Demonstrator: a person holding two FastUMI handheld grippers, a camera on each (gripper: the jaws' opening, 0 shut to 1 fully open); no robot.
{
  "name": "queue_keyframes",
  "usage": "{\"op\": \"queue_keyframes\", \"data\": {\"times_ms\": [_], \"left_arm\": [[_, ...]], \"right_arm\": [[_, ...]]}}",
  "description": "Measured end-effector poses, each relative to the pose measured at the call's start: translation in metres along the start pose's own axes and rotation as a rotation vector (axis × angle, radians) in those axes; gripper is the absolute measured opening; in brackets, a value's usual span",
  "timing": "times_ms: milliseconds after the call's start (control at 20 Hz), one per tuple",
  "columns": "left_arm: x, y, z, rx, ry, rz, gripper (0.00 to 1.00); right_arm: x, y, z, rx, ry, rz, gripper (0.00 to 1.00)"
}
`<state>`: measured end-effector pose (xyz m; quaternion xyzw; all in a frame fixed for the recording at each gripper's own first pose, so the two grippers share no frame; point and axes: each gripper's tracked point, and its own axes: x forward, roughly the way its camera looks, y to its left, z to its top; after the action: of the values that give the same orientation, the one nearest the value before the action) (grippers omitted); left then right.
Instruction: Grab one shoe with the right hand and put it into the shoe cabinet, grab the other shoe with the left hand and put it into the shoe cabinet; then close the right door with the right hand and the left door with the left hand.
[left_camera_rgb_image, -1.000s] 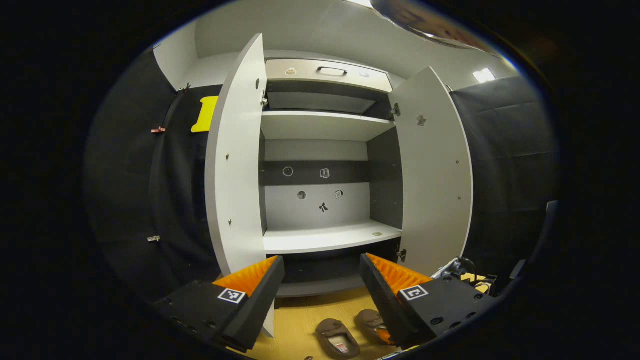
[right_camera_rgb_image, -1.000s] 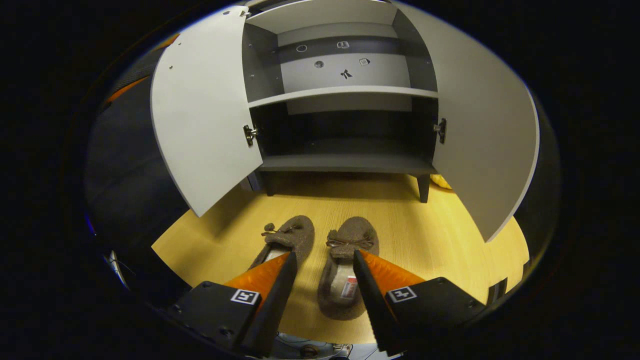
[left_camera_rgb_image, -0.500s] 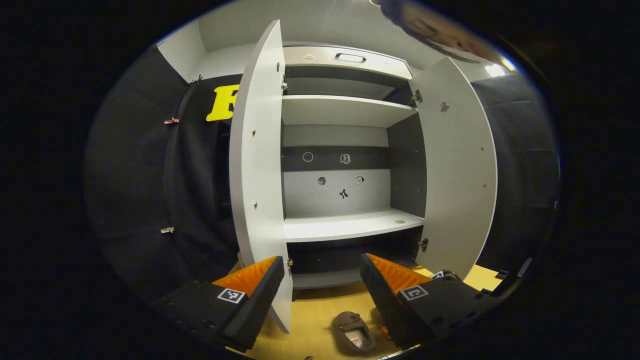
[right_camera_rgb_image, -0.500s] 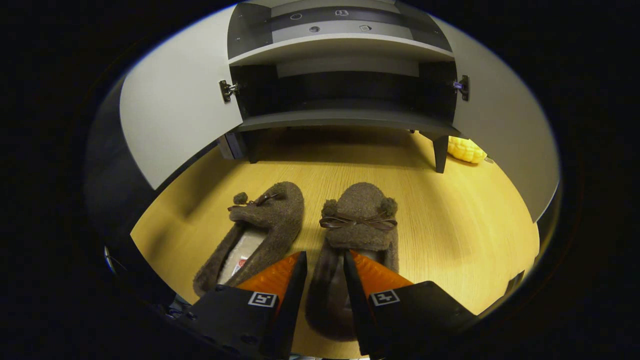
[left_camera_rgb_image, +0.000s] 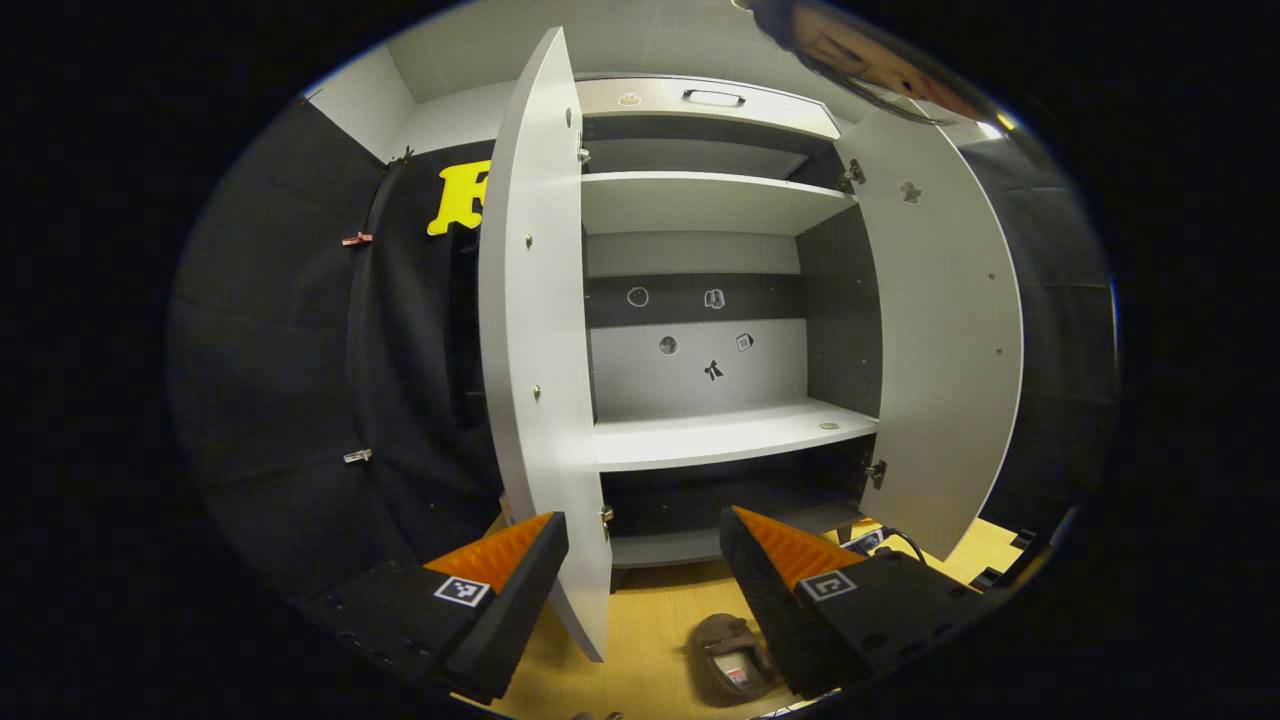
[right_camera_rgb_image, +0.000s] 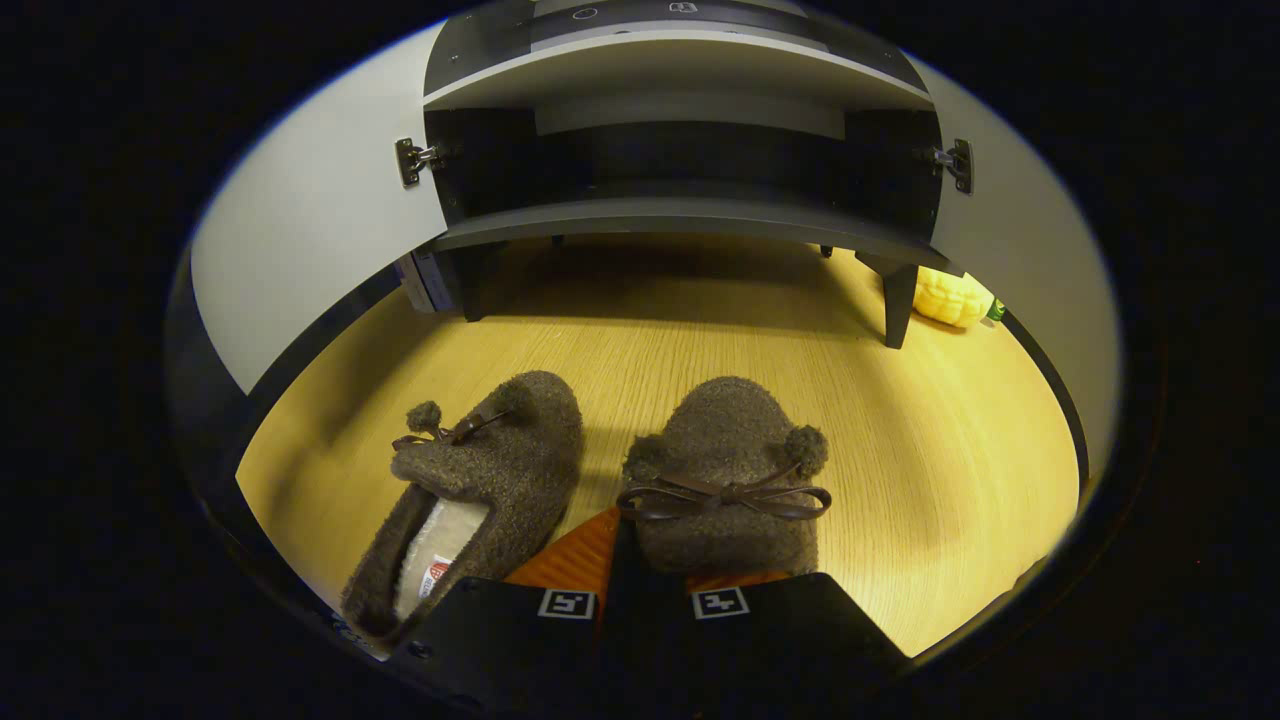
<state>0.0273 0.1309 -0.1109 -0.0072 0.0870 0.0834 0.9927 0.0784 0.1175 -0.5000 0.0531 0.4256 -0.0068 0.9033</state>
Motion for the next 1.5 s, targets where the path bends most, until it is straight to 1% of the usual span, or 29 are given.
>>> {"op": "queue_keyframes", "data": {"times_ms": [50, 100, 150, 350, 500, 600, 750, 850, 1000, 1200, 1300, 1350, 1500], "left_arm": [[0.000, 0.000, 0.001, -0.006, -0.001, 0.003, 0.96], [0.001, -0.001, 0.000, -0.011, 0.002, 0.007, 0.96], [0.003, -0.002, -0.001, -0.014, 0.004, 0.009, 0.96], [0.004, -0.013, 0.003, -0.012, 0.000, 0.003, 0.96], [0.006, -0.026, 0.009, -0.009, -0.015, -0.018, 0.96], [0.006, -0.034, 0.012, -0.009, -0.020, -0.030, 0.96], [0.005, -0.047, 0.021, -0.034, -0.041, -0.049, 0.96], [0.002, -0.055, 0.027, -0.046, -0.059, -0.066, 0.96], [-0.001, -0.062, 0.034, -0.057, -0.080, -0.067, 0.96], [-0.005, -0.069, 0.039, -0.043, -0.085, -0.064, 0.96], [-0.005, -0.069, 0.044, -0.034, -0.094, -0.054, 0.96], [-0.005, -0.071, 0.045, -0.037, -0.097, -0.060, 0.96], [-0.001, -0.067, 0.046, -0.048, -0.098, -0.045, 0.96]], "right_arm": [[-0.008, -0.009, 0.006, -0.015, -0.019, -0.034, 0.21], [0.014, -0.008, -0.002, -0.020, -0.001, -0.031, 0.01], [-0.002, -0.005, 0.001, -0.027, 0.006, -0.019, 0.05], [-0.010, -0.007, 0.003, -0.045, 0.024, 0.038, 0.05], [-0.039, -0.017, 0.027, -0.056, -0.008, 0.058, 0.05], [-0.065, -0.028, 0.062, -0.063, -0.064, 0.056, 0.05], [-0.100, -0.040, 0.132, -0.075, -0.168, 0.048, 0.05], [-0.118, -0.046, 0.183, -0.085, -0.248, 0.042, 0.05], [-0.135, -0.048, 0.254, -0.102, -0.367, 0.036, 0.05], [-0.136, -0.048, 0.340, -0.113, -0.488, 0.020, 0.05], [-0.134, -0.054, 0.380, -0.101, -0.524, -0.001, 0.05], [-0.130, -0.058, 0.399, -0.089, -0.538, -0.012, 0.05], [-0.101, -0.068, 0.444, -0.060, -0.522, -0.041, 0.05]]}}
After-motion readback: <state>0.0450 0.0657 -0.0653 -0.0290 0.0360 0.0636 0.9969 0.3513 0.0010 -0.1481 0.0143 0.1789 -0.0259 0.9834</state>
